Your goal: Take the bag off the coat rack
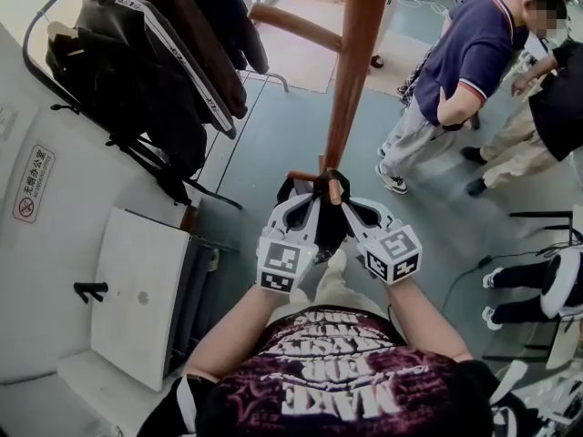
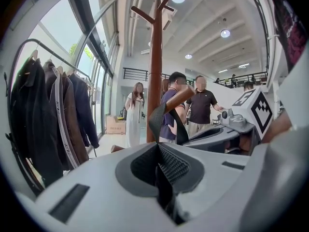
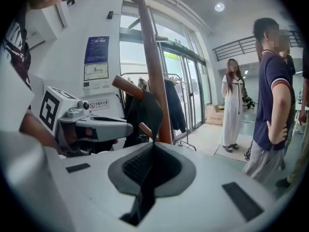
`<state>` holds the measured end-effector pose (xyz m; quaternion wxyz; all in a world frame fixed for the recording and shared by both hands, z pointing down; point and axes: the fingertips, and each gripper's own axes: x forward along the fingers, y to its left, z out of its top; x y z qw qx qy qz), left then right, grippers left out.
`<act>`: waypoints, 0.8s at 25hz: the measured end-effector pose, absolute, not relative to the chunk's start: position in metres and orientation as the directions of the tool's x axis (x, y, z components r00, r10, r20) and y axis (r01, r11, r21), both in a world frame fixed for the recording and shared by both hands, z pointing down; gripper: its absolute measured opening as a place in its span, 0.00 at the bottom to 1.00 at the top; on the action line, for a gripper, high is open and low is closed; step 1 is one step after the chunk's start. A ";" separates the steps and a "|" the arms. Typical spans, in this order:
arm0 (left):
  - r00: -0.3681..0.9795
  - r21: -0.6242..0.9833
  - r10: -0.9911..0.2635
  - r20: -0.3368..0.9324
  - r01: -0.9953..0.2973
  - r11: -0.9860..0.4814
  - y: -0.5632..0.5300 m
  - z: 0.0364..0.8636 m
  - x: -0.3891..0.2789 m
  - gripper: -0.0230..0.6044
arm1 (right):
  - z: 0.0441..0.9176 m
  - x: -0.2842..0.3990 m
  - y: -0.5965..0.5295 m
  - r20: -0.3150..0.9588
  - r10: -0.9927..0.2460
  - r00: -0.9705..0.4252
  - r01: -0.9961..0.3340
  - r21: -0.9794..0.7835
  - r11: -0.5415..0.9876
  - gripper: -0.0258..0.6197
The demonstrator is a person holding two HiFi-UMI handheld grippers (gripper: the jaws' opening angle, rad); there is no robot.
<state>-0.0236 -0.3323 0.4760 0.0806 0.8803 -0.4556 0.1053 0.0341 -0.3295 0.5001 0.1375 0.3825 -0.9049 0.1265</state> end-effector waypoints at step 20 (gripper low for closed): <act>0.623 0.048 -0.775 0.105 -0.782 -0.622 -0.267 0.366 -0.036 0.05 | 0.394 0.032 -0.262 0.160 -0.658 -0.736 -0.674 -0.083 0.734 0.05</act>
